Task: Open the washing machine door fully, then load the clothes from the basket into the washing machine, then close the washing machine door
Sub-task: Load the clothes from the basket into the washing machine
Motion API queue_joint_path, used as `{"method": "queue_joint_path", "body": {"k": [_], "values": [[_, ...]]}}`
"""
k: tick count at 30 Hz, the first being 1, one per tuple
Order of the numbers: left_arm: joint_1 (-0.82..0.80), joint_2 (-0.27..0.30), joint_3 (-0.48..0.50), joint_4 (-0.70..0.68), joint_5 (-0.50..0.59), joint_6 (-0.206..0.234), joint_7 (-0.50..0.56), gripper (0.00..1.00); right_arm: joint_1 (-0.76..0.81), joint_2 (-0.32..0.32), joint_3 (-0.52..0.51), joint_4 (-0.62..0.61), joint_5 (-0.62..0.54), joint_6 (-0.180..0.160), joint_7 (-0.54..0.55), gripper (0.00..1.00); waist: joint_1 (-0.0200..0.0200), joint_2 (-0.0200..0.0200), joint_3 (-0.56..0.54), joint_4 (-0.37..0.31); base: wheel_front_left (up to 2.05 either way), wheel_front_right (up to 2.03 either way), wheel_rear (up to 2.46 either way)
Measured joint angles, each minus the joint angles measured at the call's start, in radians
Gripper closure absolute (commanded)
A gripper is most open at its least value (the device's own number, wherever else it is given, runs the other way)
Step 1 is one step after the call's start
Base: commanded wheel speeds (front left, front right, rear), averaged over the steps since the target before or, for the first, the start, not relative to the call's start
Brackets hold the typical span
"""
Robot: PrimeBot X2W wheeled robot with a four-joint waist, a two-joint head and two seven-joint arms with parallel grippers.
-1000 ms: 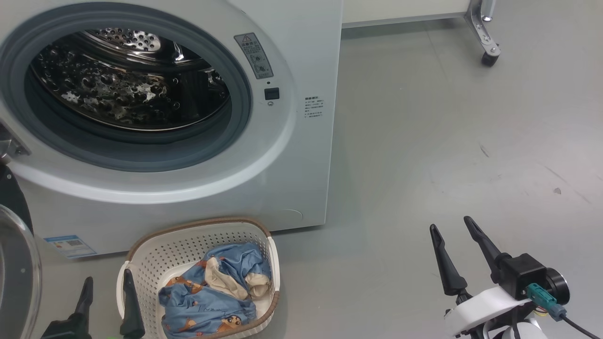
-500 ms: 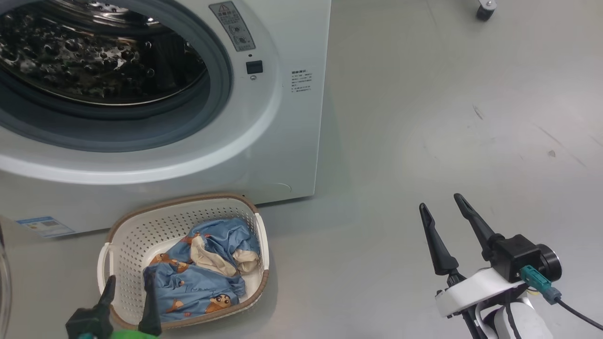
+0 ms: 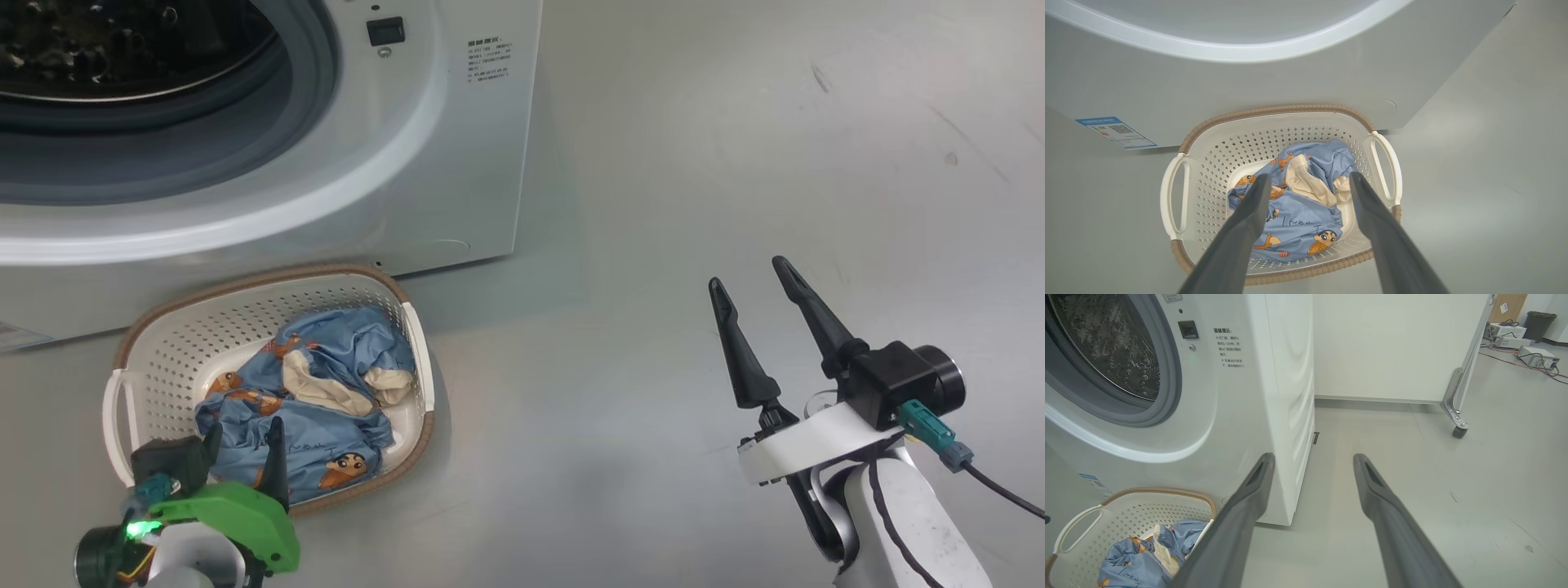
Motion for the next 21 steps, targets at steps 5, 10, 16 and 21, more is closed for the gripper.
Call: {"method": "queue_joint_path", "body": {"k": [5,10,16,21], "values": [[-0.08,0.016,0.004,0.059,-0.016,-0.008,0.092,0.0,-0.046,0.0,0.004,-0.01,0.0,0.0,0.0,0.0,0.0,0.0,0.07,-0.016,0.0,0.0,0.0],[-0.144,0.024,0.027,0.113,-0.058,-0.015,0.169,0.0,-0.083,0.0,0.006,-0.017,0.0,0.0,0.0,0.0,0.0,0.0,0.141,-0.032,0.0,0.0,0.0],[-0.234,0.037,0.065,0.168,-0.085,-0.016,0.226,0.0,-0.126,0.0,-0.001,-0.026,0.0,0.0,0.0,0.0,0.0001,0.0,0.221,-0.05,0.0,0.0,0.0],[-0.291,0.048,0.076,0.219,-0.11,-0.016,0.269,0.0,-0.148,0.0,-0.013,-0.031,0.0,0.0,0.0,0.0,0.0001,0.0,0.278,-0.062,0.0,0.0,0.0]]}}
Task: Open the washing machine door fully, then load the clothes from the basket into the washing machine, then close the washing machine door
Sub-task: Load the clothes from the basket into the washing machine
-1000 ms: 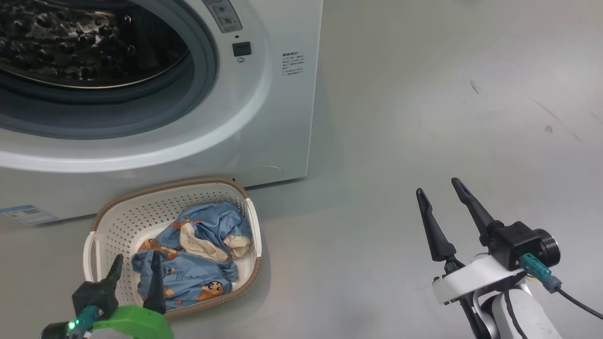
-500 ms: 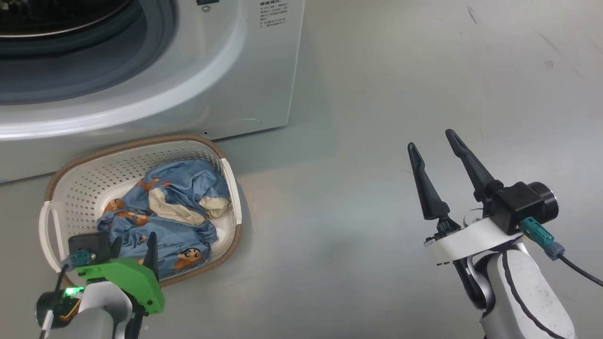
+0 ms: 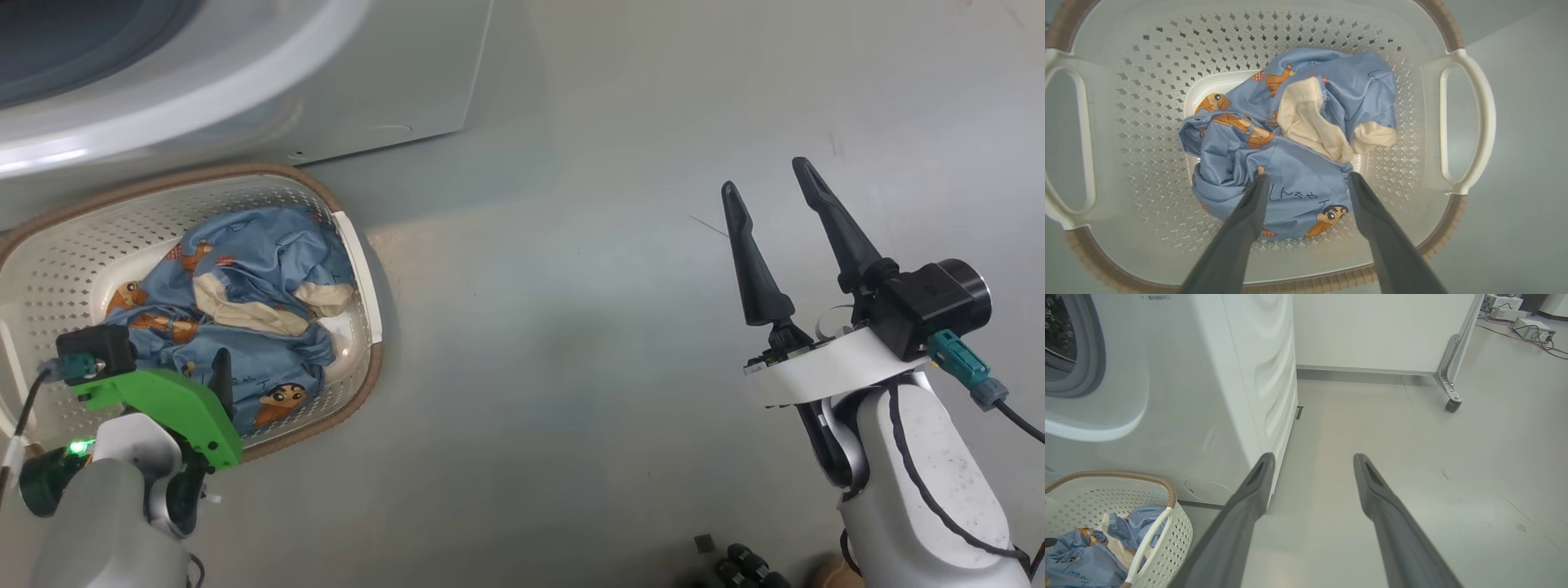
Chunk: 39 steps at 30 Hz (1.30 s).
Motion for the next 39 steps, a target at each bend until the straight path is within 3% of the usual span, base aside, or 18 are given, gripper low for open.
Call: {"method": "queue_joint_path", "body": {"k": [22,30,39], "values": [[-0.203,0.044,0.021,0.134,-0.017,0.004,0.111,0.0,-0.045,-0.001,-0.003,-0.027,0.0,0.0,0.0,0.0,-0.0001,0.0,0.167,-0.029,0.0,0.0,0.0],[-0.264,0.07,0.016,0.186,-0.005,0.036,0.155,0.0,-0.066,-0.002,-0.005,-0.045,0.0,0.0,0.0,0.0,-0.0001,0.0,0.239,-0.043,0.0,0.0,0.0],[-0.323,0.081,0.013,0.214,0.002,0.037,0.161,0.0,-0.09,-0.001,-0.012,-0.055,0.0,0.0,0.0,0.0,-0.0001,0.0,0.3,-0.061,0.0,0.0,0.0]]}}
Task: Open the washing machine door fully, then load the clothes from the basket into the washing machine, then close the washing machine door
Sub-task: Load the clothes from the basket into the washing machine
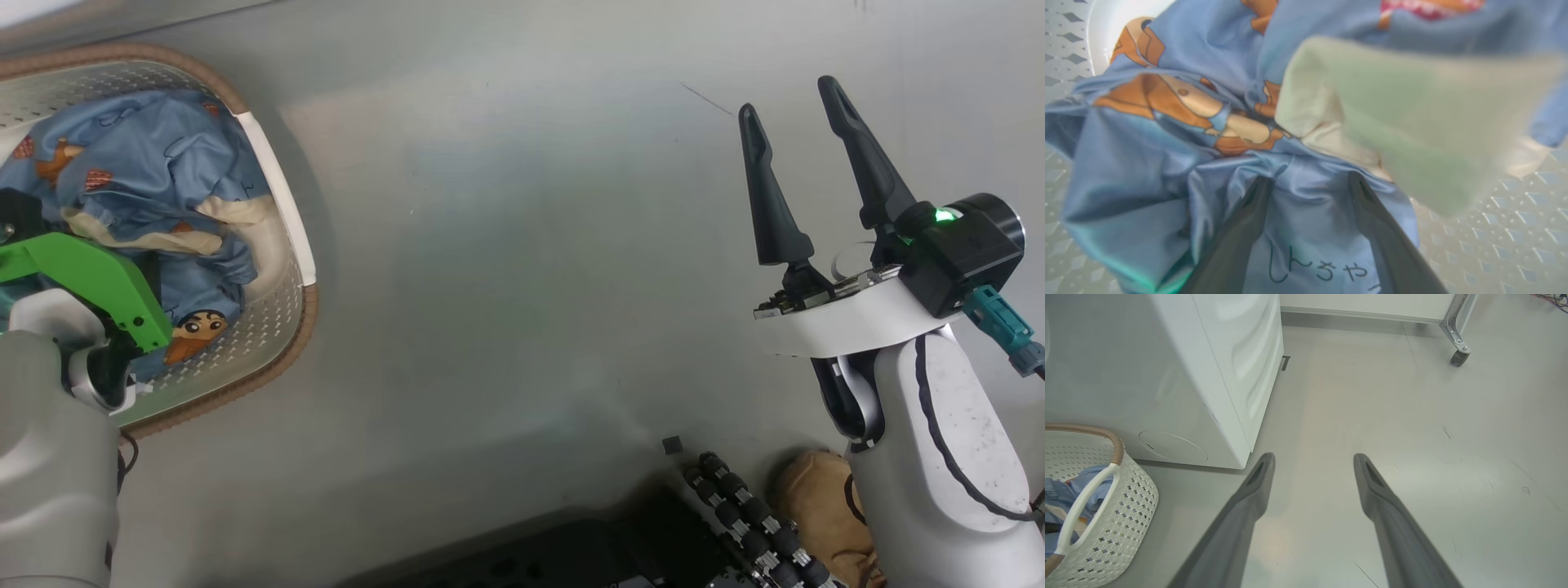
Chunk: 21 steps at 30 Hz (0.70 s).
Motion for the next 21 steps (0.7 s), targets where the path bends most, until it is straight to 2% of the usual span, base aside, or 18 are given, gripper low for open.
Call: {"method": "queue_joint_path", "body": {"k": [10,11,13,21], "values": [[-0.038,0.001,-0.027,0.034,0.021,0.0,-0.035,0.0,-0.01,0.001,-0.026,-0.01,0.005,0.0,0.0,0.0,0.0,0.0,0.032,-0.015,0.0,0.0,0.0],[-0.04,0.001,-0.027,0.038,0.027,0.0,-0.044,0.41,-0.01,0.002,-0.03,-0.01,0.007,0.0,0.0,0.0,-0.0001,0.0,0.033,-0.016,0.0,0.0,0.0],[-0.042,0.002,-0.033,0.043,0.04,0.0,-0.057,1.0,-0.01,0.002,-0.036,-0.012,0.009,0.0,0.0,0.0,0.0,0.0,0.034,-0.016,0.0,0.0,0.0],[-0.049,-0.021,-0.047,0.074,0.044,-0.013,-0.146,1.0,-0.016,0.004,-0.07,-0.005,0.009,0.0,0.0,0.0,-0.0001,0.0,0.009,0.002,0.0,0.0,0.0]]}}
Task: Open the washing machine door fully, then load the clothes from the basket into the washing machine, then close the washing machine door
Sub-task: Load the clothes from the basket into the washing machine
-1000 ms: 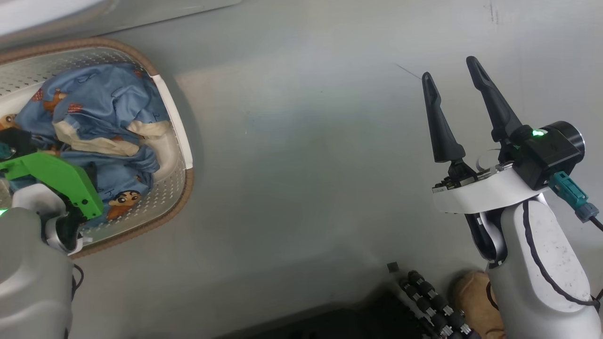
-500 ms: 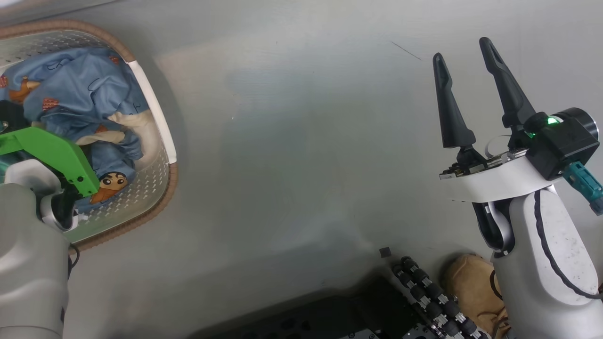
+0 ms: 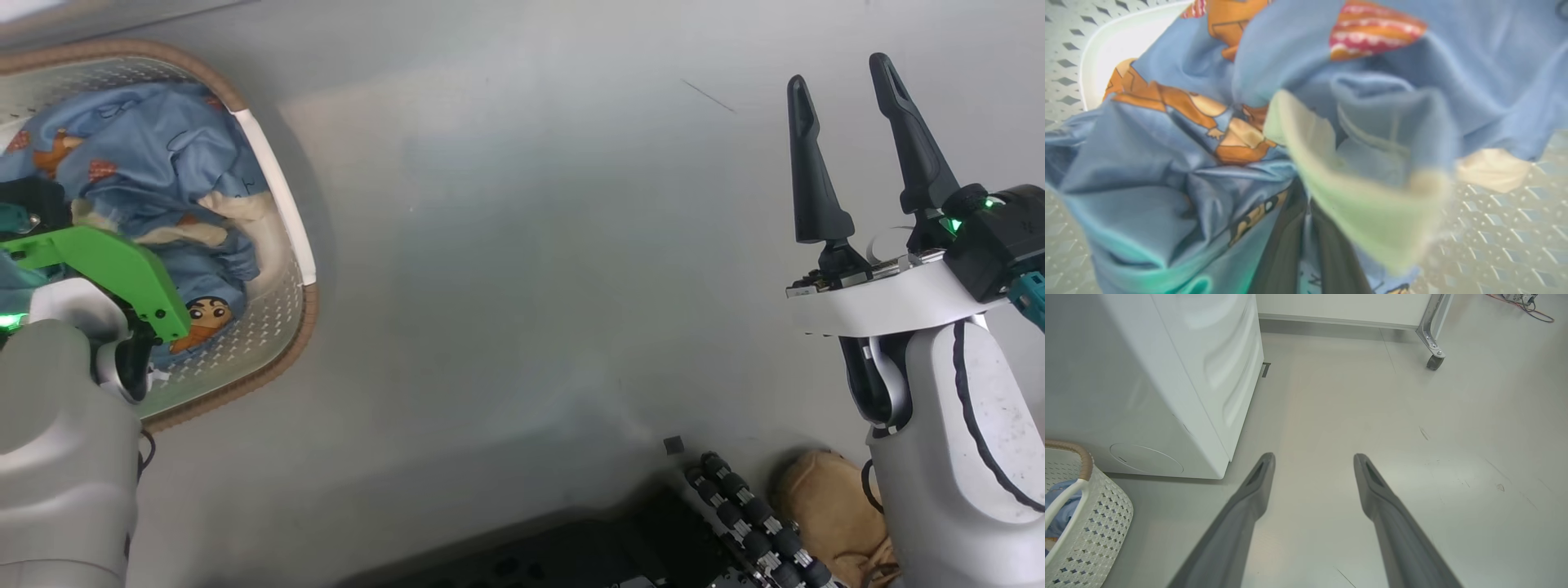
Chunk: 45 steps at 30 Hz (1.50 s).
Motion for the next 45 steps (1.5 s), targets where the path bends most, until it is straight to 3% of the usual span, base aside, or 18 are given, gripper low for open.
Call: {"method": "queue_joint_path", "body": {"k": [10,20,33,45], "values": [[0.04,-0.023,-0.006,0.012,0.0,-0.027,-0.147,1.0,-0.014,0.002,-0.015,0.032,0.005,0.0,0.0,0.0,0.0,0.0,-0.082,0.033,0.0,0.0,0.0],[0.106,-0.087,-0.007,0.016,-0.01,-0.055,-0.292,1.0,-0.008,0.002,-0.043,0.054,0.007,0.0,0.0,0.0,0.0,0.0,-0.209,0.083,0.0,0.0,0.0],[0.232,-0.115,-0.005,0.003,-0.059,-0.076,-0.444,1.0,0.085,0.003,-0.059,0.088,0.008,0.0,0.0,0.0,0.0,0.0,-0.392,0.148,0.0,0.0,0.0],[0.354,-0.125,-0.023,-0.057,-0.074,-0.085,-0.479,1.0,0.19,0.003,-0.053,0.12,0.011,0.0,0.0,0.0,0.0,0.0,-0.567,0.18,0.0,0.0,0.0]]}}
